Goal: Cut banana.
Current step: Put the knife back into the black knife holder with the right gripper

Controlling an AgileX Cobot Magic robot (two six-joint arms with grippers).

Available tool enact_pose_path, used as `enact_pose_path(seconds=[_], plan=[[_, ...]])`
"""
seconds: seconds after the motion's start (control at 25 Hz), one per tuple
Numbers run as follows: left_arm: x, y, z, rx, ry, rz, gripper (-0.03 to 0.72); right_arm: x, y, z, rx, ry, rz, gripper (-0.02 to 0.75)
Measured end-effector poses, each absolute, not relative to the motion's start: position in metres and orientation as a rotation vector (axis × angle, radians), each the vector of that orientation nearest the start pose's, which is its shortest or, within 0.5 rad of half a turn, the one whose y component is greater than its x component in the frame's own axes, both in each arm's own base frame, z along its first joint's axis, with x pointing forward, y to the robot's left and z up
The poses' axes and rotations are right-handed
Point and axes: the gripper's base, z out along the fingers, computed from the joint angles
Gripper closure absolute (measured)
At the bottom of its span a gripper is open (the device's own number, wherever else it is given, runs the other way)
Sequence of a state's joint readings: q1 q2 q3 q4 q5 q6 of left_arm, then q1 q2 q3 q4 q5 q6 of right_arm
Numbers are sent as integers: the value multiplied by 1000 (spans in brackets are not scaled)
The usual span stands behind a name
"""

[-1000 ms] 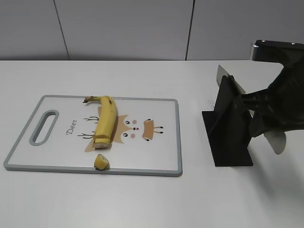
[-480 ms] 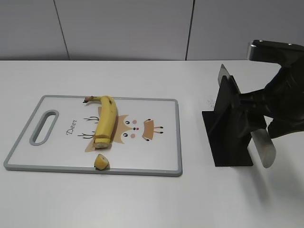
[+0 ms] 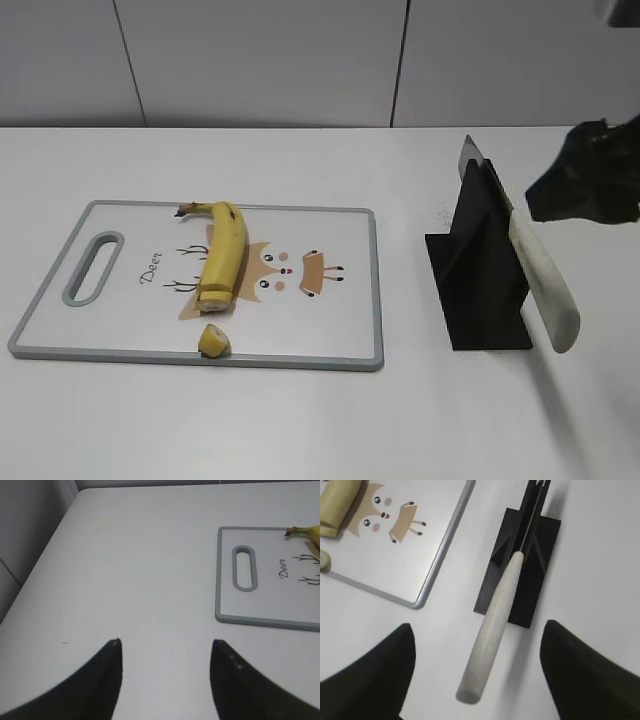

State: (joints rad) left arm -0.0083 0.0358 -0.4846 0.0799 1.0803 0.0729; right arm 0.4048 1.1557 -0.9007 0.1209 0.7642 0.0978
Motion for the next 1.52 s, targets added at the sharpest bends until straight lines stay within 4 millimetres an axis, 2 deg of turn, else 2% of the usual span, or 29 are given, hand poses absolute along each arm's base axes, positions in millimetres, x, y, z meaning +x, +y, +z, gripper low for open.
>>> enact_pose_path(seconds=[0.08,0.28,0.68,0.92,1.04,1.52], plan=[[1,6,272,84,2113,135,159,188,89,305,-326,2495,346,141],[1,6,272,84,2113,135,163,140,67,290,-366,2460,326,143],[1,6,272,84,2113,135,171,73,36,285,-446,2349,266,143],[1,6,272,84,2113,135,183,49,25,283,-489,2269,252,144],[1,6,272,84,2113,135,185,40,21,276,-497,2274,248,144],[1,6,272,84,2113,135,199,13,9,281,-468,2101,273,144]])
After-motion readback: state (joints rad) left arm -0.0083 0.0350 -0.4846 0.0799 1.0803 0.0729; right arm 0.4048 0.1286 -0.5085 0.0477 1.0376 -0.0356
